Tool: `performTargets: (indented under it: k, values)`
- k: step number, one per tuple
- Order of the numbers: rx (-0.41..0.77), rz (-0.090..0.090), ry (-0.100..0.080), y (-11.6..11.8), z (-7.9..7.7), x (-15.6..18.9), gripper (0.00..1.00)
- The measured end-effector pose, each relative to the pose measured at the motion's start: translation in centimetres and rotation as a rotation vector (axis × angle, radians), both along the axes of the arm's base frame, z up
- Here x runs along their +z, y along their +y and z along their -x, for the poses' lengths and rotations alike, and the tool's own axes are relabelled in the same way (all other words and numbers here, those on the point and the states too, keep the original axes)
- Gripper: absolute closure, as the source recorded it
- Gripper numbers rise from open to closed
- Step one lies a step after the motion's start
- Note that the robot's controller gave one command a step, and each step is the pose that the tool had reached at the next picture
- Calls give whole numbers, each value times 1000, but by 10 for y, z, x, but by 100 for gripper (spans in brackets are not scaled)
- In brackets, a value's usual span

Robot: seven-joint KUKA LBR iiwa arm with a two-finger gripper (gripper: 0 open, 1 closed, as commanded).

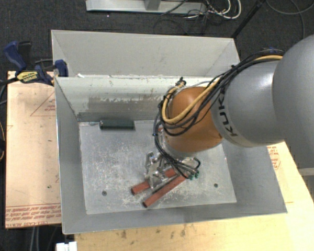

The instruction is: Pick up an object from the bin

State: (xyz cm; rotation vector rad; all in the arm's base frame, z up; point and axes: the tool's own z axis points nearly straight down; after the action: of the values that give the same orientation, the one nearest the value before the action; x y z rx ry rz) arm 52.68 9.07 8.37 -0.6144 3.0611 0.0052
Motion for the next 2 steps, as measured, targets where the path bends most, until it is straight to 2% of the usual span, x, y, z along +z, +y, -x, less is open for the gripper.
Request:
performTargets:
  k: [1, 2]
  values:
    - [46, -2, -15, 7, 4, -3, 0]
    - [46, -2, -14, 7, 4, -2, 0]
